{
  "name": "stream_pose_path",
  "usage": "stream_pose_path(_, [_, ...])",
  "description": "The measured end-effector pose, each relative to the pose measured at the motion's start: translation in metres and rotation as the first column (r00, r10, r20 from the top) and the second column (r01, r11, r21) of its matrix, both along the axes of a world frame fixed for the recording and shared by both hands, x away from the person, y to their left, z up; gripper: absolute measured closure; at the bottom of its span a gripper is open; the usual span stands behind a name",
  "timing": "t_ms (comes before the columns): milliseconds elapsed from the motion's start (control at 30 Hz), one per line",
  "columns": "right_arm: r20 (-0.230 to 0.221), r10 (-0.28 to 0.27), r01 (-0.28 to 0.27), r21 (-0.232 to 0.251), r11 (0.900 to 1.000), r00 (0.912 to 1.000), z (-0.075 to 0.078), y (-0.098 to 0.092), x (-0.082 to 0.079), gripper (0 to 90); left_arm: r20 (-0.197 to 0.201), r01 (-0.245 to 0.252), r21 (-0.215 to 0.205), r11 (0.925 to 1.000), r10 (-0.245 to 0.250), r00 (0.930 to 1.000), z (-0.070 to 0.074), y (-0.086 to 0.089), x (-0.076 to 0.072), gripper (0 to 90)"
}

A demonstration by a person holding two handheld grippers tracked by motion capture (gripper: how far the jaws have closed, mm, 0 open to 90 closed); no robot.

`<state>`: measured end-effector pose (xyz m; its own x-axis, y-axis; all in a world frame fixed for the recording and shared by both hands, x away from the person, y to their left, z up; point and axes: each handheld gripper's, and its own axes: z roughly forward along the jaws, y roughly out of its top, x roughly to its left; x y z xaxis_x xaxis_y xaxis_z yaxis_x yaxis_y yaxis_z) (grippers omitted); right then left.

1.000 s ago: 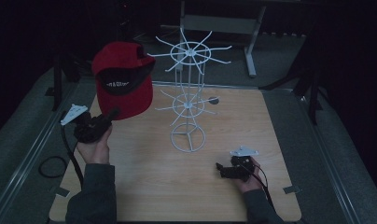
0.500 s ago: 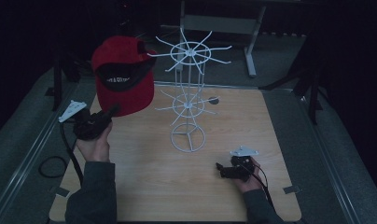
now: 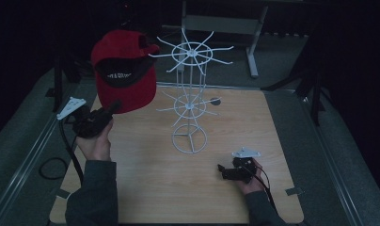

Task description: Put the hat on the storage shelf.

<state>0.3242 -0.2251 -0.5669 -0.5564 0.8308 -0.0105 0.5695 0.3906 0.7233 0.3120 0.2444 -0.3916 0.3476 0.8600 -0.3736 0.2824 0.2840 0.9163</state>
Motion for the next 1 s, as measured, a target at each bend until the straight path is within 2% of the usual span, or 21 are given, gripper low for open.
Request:
stream_pose_path(333, [0.0, 0.0, 0.0, 0.0, 1.0, 1.0, 0.0, 0.0, 0.0, 14.7, 0.005, 0.006, -0.009, 0.9999, -0.006, 1.0, 0.007, -0.002, 0.004, 85.7])
stream_pose_path(900, [0.0, 0.0, 0.0, 0.0, 1.0, 1.0, 0.0, 0.0, 0.0, 14.7, 0.019, 0.022, -0.051, 0.9985, -0.021, 0.9996, 0.015, -0.005, 0.007, 85.7])
stream_pose_path(1000, [0.0, 0.0, 0.0, 0.0, 1.0, 1.0, 0.0, 0.0, 0.0, 14.7, 0.025, 0.027, -0.071, 0.9971, -0.026, 0.9994, 0.017, -0.005, 0.008, 85.7])
